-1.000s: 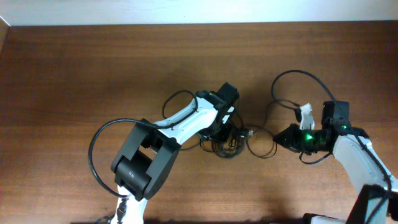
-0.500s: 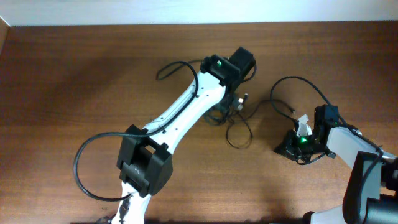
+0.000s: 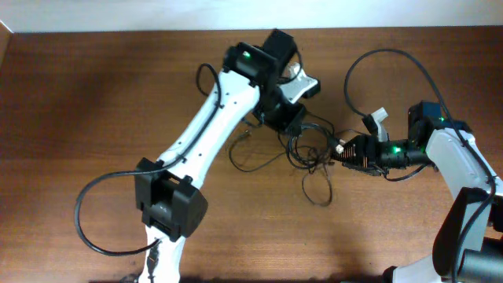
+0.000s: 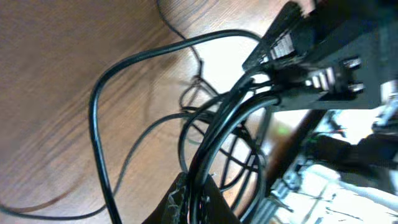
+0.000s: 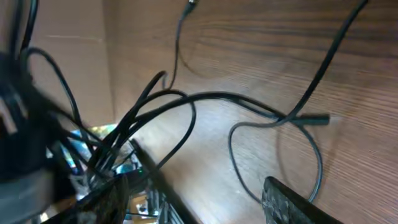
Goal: Untangle cables
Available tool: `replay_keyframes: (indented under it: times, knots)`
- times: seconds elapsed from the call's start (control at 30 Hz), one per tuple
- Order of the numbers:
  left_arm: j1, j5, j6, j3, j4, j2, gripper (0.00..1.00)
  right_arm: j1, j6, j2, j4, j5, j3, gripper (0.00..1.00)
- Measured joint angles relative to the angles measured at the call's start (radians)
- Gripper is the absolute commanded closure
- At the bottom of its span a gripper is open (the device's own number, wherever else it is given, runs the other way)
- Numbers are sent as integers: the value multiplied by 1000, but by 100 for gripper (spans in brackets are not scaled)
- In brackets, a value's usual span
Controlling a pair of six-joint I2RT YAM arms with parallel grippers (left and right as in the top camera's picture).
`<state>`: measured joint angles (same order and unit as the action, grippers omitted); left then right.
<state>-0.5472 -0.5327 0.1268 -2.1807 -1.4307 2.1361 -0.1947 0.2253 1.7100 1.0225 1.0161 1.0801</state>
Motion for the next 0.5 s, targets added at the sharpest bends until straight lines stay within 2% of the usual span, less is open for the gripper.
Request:
replay_keyframes:
  times: [0.17, 0.27, 0.33, 0.43, 0.47, 0.5]
  knots:
    - [34, -77, -42, 0, -2, 0, 95, 30, 126, 0, 39, 142, 0, 34]
    - [34, -137, -64, 0, 0, 0, 97, 82, 158, 0, -3, 173, 0, 48]
    - [34, -211, -65, 0, 2, 0, 98, 100, 144, 0, -64, 180, 0, 61]
    - [34, -339, -43, 0, 2, 0, 99, 104, 47, 0, -198, 182, -1, 91]
    - [34, -366, -37, 0, 5, 0, 100, 104, 2, 0, -230, 174, 1, 96]
    - [34, -376, -32, 0, 5, 0, 100, 105, -76, 0, -254, 130, 3, 96]
